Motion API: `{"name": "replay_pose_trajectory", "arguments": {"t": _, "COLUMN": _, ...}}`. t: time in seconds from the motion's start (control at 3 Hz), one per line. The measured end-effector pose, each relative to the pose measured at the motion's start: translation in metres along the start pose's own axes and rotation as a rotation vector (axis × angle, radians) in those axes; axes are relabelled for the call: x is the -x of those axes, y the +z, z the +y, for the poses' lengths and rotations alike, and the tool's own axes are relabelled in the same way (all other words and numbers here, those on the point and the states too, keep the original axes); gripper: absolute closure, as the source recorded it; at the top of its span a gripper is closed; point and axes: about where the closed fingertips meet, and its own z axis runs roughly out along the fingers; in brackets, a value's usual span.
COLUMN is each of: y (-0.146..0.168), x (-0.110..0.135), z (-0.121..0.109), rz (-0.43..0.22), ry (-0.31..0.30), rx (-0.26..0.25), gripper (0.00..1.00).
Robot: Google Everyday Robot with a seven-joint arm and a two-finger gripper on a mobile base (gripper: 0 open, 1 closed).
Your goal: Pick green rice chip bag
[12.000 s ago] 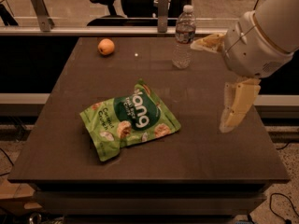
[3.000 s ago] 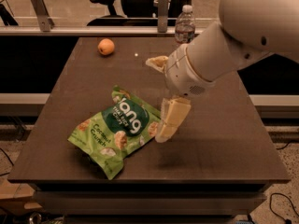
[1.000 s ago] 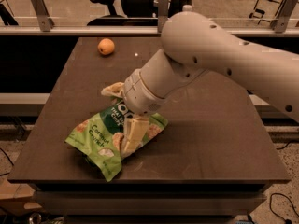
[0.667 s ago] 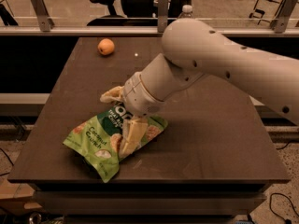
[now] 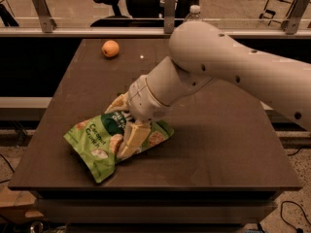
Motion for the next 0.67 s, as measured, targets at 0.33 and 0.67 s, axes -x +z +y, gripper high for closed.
{"name": "replay_pose_trajectory", "arguments": {"t": 0.33, "y": -0.0008, "x": 0.0007, "z": -0.0003, "rz": 0.000, "ry": 0.000, "rx": 0.000, "gripper": 1.00}}
{"name": "replay_pose_trajectory", "arguments": {"t": 0.67, "y": -0.0008, "x": 0.0007, "z": -0.0003, "rz": 0.000, "ry": 0.000, "rx": 0.000, "gripper": 1.00}}
